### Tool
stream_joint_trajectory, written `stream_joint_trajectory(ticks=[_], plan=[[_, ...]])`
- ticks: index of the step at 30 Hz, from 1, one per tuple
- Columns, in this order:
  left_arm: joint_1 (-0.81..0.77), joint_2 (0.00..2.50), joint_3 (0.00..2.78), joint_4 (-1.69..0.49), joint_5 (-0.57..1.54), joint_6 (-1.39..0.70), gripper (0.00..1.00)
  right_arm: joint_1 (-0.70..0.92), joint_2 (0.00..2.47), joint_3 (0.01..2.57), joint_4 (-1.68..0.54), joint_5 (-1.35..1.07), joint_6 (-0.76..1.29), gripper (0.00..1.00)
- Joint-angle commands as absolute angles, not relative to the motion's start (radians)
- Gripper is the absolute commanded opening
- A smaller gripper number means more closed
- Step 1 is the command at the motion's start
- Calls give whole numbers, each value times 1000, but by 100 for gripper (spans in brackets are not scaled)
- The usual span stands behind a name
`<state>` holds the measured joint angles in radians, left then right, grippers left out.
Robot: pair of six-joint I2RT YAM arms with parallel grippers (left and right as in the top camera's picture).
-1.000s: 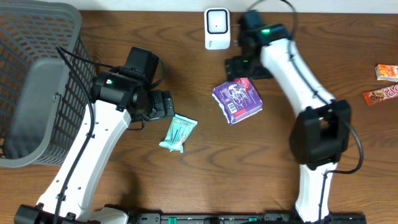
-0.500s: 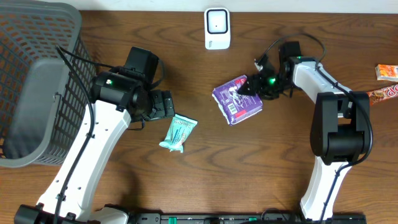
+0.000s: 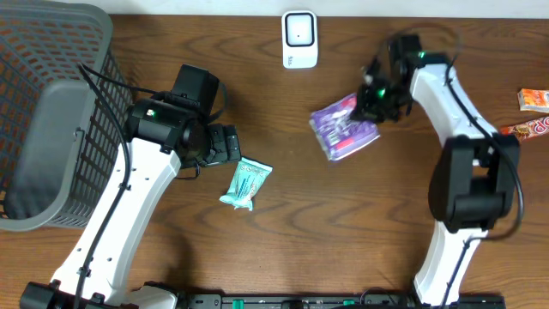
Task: Scan the item barcode
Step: 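Regrasp the red-purple bag with the right gripper and lift, then hold the red-purple bag in front of the white scanner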
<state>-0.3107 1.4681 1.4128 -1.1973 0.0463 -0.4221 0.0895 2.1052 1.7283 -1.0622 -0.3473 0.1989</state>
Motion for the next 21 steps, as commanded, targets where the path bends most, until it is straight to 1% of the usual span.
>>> stream_joint_trajectory(ticks=[1,5,7,9,12,15,17,18,19,20,21], plan=[[-313,1470,1408,-1200,38,-416,98,169,1986,1809,-1131,298,371,1],[-313,1470,1408,-1200,38,-416,98,279,1984,1791,-1246,836,550,1],[-313,1470,1408,-1200,38,-416,98,315,1998,1757,-1264,937,596,1],[-313,1470,1408,-1200,38,-416,98,344,2016,1714,-1240,935,599,1],[-313,1470,1408,-1200,38,-416,98,396,2057,1634,-1145,868,598,6],[-313,1470,1408,-1200,38,-416,98,456,2104,1608,-1083,744,598,17],[-313,1470,1408,-1200,38,-416,98,496,2119,1609,-1047,667,599,29],[-313,1470,1408,-1200,38,-416,98,515,2119,1609,-1023,626,599,39],[-313,1470,1408,-1200,38,-416,98,533,2119,1615,-998,582,599,55],[-313,1470,1408,-1200,38,-416,98,546,2117,1631,-987,550,599,84],[-313,1470,1408,-1200,38,-416,98,556,2117,1654,-985,524,599,99]])
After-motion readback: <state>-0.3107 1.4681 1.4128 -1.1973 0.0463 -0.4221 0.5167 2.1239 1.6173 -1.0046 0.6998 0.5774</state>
